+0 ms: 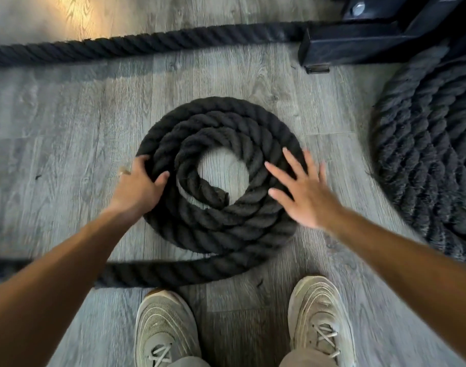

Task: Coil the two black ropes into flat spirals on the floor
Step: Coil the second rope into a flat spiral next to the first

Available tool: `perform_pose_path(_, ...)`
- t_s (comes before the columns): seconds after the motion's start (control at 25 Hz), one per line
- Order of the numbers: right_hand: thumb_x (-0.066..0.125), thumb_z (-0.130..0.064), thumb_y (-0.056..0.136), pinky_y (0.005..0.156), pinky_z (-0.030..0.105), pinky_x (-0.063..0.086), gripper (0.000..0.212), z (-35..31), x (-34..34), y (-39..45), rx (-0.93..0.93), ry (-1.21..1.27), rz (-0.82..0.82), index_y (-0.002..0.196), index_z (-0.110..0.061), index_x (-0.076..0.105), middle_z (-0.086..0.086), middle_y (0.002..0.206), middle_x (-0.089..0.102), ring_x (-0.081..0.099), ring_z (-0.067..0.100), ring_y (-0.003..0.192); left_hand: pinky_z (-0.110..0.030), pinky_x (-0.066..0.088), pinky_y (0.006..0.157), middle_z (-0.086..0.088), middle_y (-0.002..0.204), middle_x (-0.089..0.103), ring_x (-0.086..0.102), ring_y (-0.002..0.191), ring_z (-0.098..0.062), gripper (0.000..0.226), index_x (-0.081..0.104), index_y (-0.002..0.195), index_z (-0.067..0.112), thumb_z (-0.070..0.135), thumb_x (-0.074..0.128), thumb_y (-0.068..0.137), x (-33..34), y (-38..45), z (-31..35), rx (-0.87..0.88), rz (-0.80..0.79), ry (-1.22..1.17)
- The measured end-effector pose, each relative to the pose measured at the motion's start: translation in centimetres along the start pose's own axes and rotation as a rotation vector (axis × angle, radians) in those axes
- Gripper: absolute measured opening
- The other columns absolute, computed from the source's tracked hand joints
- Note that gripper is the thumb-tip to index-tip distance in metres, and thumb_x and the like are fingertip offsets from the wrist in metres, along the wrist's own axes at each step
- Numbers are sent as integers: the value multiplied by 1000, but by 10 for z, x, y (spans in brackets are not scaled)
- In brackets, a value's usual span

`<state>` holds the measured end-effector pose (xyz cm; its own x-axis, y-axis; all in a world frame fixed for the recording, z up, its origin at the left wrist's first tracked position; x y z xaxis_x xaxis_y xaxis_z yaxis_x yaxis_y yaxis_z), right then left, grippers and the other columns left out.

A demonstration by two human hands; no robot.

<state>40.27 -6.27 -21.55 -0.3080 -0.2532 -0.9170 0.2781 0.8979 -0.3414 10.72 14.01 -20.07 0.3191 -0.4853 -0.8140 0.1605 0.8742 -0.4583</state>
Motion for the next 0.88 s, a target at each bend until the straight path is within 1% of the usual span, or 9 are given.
perform_pose_path(0.12,25,-86,86,119,68,-6,80,40,-27,41,217,64,-19,155,-57,-3,4,170,-18,-15,40,154,-53,59,81,-26,123,59,69,93,-43,76,29,137,16,60,65,86,20,-41,-29,-176,-92,-114)
perform_pose_path(0.2,32,-84,88,120,65,-5,85,45,-35,46,406,152,16,159,-49,1,9,170,-11,-7,41,155,-45,60,72,-15,99,67,74,70,-34,71,30,122,16,63,67,83,30,-61,-37,-254,-208,-99)
perform_pose_path(0.24,33,-77,93,122,64,0,81,32,-35,40,413,170,59,161,-44,4,11,170,-5,0,42,154,-43,59,74,-11,93,67,74,69,-31,68,32,118,17,65,65,83,27,-63,-37,-248,-241,-36)
perform_pose_path(0.28,36,-68,98,122,61,8,76,17,-33,30,397,216,125,162,-38,7,11,170,1,7,41,153,-44,58,79,-12,93,68,74,75,-32,67,36,119,15,67,61,85,20,-58,-35,-229,-240,43)
perform_pose_path(0.36,45,-55,100,120,57,20,74,-4,-20,-9,421,403,257,162,-32,12,4,168,7,14,35,148,-49,53,92,-21,113,68,68,101,-38,68,41,129,12,64,58,89,-8,-32,-30,-174,-136,157)
perform_pose_path(0.48,57,-49,98,113,53,34,78,7,19,-73,680,810,294,161,-27,15,5,161,18,23,33,145,-50,47,103,-22,136,58,59,121,-40,69,36,149,17,48,63,93,-37,14,-12,-89,-50,-24)
perform_pose_path(0.6,56,-47,99,111,44,38,75,14,43,-92,703,885,226,162,-27,21,11,162,27,34,35,146,-44,50,101,-7,127,66,63,115,-32,58,44,149,27,36,64,95,-36,35,1,-26,-18,-191)
perform_pose_path(0.76,64,-62,84,115,53,39,82,43,42,-59,650,886,200,156,-41,31,4,161,35,40,30,145,-48,58,91,-10,117,70,69,101,-31,54,52,142,30,33,69,90,-28,33,-19,-54,49,-271)
perform_pose_path(0.88,72,-66,71,108,42,49,79,70,8,-16,628,876,244,142,-37,54,-5,134,64,62,19,122,-52,63,76,-14,122,67,71,95,-32,62,46,143,32,29,75,88,-12,3,-50,-169,4,-506)
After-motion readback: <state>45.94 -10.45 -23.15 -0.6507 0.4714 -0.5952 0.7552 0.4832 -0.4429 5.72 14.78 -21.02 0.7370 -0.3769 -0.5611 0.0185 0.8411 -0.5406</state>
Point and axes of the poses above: each hand's wrist, its own y-axis towards the middle knuckle, its own x-axis out of the palm, z = x × y, the point moved 10 cm from there along y, towards the middle knuckle
